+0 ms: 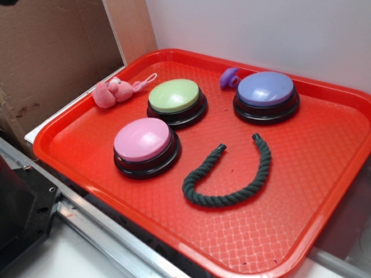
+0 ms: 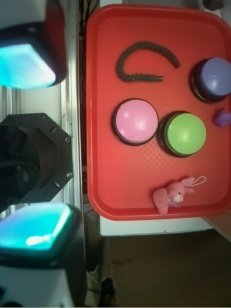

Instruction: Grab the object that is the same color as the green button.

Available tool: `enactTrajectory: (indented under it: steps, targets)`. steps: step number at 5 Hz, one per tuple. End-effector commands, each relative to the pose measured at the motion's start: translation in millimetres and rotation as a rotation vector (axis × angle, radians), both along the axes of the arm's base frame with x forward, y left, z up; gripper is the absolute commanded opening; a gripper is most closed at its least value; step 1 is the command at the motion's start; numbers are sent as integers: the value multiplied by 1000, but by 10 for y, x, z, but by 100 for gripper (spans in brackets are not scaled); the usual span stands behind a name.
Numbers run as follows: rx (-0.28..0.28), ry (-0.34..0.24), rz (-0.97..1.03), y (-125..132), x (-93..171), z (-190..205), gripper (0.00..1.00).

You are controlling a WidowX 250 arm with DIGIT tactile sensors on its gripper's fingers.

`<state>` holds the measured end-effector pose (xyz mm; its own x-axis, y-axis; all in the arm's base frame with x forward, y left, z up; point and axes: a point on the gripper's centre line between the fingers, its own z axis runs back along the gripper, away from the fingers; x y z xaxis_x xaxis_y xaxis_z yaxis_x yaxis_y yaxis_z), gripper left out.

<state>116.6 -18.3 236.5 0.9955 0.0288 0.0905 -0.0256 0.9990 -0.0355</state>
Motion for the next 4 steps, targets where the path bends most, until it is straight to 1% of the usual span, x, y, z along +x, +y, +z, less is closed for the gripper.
enactTrajectory:
  steps: [1,2,3,4]
  targets:
    - [0,0,0,0,0,0,100]
    - [-4,-31,-15,-18,43,-40,100]
    - [16,-71,-194,-120,351,-219,100]
    - [24,-82,-408,-359,632,-436,100]
